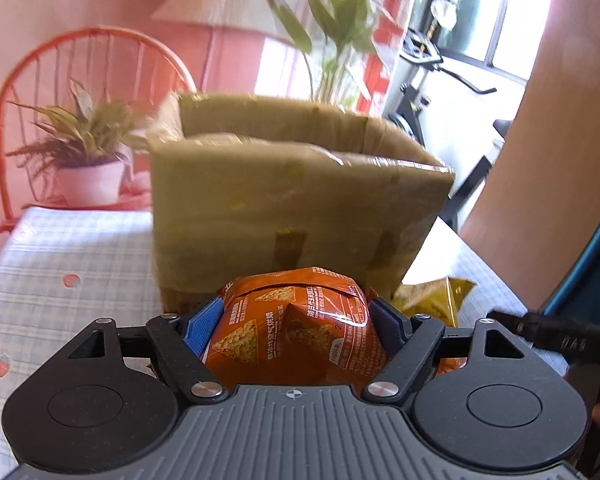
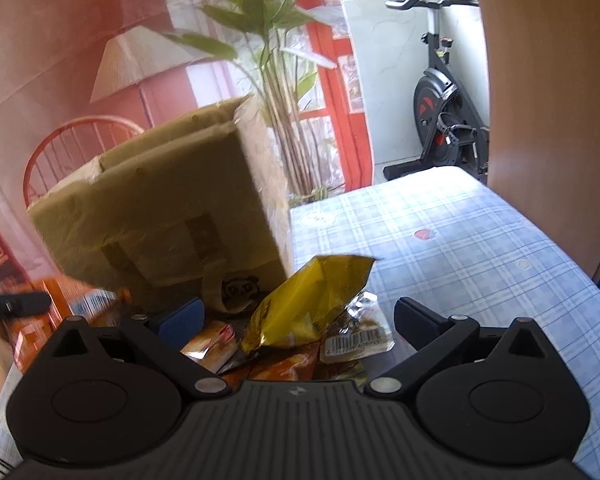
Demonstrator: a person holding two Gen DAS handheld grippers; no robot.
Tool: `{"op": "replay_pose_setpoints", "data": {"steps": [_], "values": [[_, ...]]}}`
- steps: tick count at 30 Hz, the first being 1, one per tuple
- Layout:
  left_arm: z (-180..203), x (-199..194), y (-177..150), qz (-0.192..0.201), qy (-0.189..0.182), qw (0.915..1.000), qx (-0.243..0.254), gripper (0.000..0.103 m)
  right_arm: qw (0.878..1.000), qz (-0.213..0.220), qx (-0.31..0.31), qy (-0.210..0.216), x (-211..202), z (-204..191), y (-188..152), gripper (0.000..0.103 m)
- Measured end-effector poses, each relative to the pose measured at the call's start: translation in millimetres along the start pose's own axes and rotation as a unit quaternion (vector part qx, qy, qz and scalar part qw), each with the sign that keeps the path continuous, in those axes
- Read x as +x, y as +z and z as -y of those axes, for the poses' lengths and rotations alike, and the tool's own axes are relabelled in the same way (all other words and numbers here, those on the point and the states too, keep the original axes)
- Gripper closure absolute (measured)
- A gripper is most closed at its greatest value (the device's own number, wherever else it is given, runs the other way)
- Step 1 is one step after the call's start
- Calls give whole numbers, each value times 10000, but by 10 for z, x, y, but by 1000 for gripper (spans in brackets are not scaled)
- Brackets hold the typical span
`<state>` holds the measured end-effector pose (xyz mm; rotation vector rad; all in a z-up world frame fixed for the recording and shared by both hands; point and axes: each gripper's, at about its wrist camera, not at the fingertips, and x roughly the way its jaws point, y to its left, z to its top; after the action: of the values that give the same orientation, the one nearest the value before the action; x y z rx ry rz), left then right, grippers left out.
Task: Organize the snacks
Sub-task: 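Lift the orange chip bag with the left tool while the right tool grasps the yellow foil bag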
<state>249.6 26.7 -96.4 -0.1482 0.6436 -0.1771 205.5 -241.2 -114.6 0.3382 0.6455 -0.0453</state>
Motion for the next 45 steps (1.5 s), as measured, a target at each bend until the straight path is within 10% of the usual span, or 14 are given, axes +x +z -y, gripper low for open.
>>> {"op": "replay_pose_setpoints", "data": {"steps": [12, 23, 28, 45], "values": [[-153, -284, -102, 365, 317, 9986, -226, 22, 9972, -344, -665, 78, 316, -256, -185, 0], [-255, -282, -178, 340, 450, 9977, -384, 22, 9975, -565, 418, -59, 910, 167, 204, 4], [-302, -286, -223, 274, 528, 9972, -457, 22, 9951, -873, 438, -132, 1125, 217, 134, 21], [-254, -360, -205, 376, 529, 9966, -507, 22, 9960, -124, 798, 392, 428, 231, 29, 44]]}}
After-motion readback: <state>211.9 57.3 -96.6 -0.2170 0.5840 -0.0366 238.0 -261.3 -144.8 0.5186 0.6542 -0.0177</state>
